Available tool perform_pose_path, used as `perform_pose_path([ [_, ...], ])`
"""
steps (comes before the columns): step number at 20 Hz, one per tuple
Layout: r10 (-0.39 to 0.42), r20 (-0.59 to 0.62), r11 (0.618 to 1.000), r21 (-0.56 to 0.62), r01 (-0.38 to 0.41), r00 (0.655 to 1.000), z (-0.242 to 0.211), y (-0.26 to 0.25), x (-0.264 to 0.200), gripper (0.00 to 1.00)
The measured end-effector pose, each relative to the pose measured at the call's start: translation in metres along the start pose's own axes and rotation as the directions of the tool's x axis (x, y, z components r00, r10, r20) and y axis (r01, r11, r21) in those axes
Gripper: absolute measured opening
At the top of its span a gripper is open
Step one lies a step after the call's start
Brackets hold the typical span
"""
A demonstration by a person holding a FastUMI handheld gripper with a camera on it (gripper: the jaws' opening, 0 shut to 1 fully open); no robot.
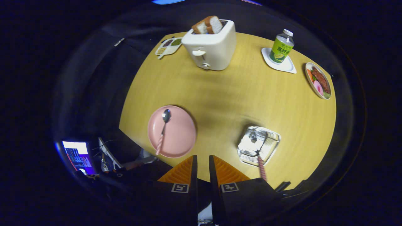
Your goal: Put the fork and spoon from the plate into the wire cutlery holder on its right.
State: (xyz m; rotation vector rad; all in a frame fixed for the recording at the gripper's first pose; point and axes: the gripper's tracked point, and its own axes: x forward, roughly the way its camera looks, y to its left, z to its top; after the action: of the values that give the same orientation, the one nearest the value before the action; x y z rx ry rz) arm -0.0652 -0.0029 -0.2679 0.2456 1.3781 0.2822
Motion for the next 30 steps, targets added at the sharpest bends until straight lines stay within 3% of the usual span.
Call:
perform_pose_path([
  [3, 0.099, 0.007, 0.994, 0.034, -0.1, 0.995, -0.013, 0.063, 0.038, 0.23],
  [6, 0.123, -0.029, 0.991, 0.059, -0.121, 0.992, -0.026, 0.101, 0.086, 0.23],
  [13, 0.0, -0.11, 1.0, -0.004, 0.0, 0.994, -0.037, 0.115, 0.171, 0.23],
  [19, -0.036, -0.13, 0.999, 0.001, 0.037, 0.991, -0.04, 0.115, 0.205, 0.24],
  [23, 0.012, -0.146, 1.0, 0.009, -0.011, 0.989, -0.04, 0.108, 0.182, 0.08],
  [30, 0.135, -0.121, 0.99, 0.051, -0.13, 0.983, -0.027, 0.086, 0.088, 0.08],
])
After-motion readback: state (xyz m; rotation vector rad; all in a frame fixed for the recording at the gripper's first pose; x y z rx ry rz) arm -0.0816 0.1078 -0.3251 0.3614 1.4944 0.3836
